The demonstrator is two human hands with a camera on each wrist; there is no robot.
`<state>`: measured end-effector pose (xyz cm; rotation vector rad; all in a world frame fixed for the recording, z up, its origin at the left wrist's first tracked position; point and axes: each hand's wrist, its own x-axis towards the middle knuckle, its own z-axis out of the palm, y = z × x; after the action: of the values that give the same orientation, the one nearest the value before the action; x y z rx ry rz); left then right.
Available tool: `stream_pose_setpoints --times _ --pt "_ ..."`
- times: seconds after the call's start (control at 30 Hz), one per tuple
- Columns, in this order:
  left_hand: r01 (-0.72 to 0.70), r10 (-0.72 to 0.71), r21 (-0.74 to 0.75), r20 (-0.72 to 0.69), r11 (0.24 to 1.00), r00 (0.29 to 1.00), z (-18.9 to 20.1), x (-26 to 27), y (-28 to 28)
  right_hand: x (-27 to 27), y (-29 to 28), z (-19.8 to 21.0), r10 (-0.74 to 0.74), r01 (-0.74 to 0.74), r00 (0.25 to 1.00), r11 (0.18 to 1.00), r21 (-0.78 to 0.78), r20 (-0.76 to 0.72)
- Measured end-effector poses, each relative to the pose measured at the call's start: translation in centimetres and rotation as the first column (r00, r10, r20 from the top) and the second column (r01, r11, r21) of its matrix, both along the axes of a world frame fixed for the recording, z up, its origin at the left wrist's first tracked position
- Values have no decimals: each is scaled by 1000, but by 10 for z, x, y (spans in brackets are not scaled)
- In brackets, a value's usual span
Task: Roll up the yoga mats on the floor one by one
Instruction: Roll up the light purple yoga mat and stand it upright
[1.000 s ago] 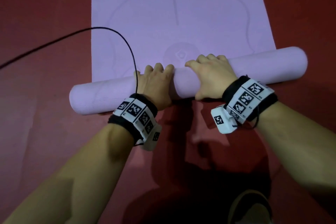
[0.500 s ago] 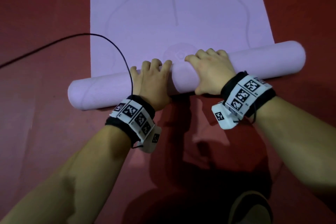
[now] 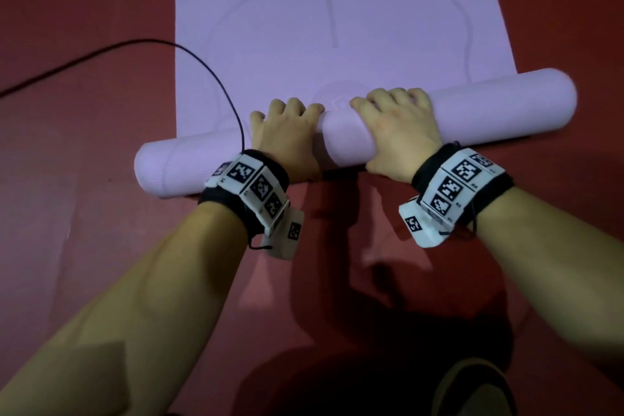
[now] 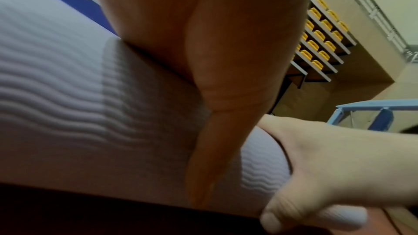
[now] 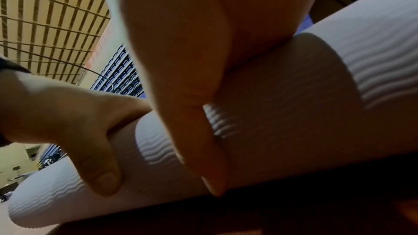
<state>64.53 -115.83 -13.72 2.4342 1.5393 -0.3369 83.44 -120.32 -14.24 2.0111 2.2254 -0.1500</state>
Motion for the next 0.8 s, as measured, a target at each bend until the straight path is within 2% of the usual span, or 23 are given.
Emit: stream_pose_setpoints --times 0.13,0.2,0.3,0.47,0.57,0.67,0.8 --pt "-27 31 156 -20 987 999 -10 1 -15 2 13 9 9 -10 1000 995 -102 -12" --pt "-36 42 187 -28 982 999 -12 2 -15 3 20 13 14 -17 1000 990 -138 -25" --pt "-36 40 135 -29 990 999 -7 3 -3 2 22 14 26 -30 999 990 -138 -26" --pt "-26 26 4 -19 1000 999 1 3 13 -5 3 -4 -3 1 1000 997 72 26" --pt "-3 3 -13 -12 1000 1000 3 1 17 -5 8 -4 -18 16 1000 997 74 23" --pt "-16 16 24 -20 1000 1000 2 0 10 -1 17 3 -17 17 1000 1000 11 12" --pt "-42 52 183 -47 982 998 -8 1 -2 -1 28 8 -1 1 1000 998 -62 -10"
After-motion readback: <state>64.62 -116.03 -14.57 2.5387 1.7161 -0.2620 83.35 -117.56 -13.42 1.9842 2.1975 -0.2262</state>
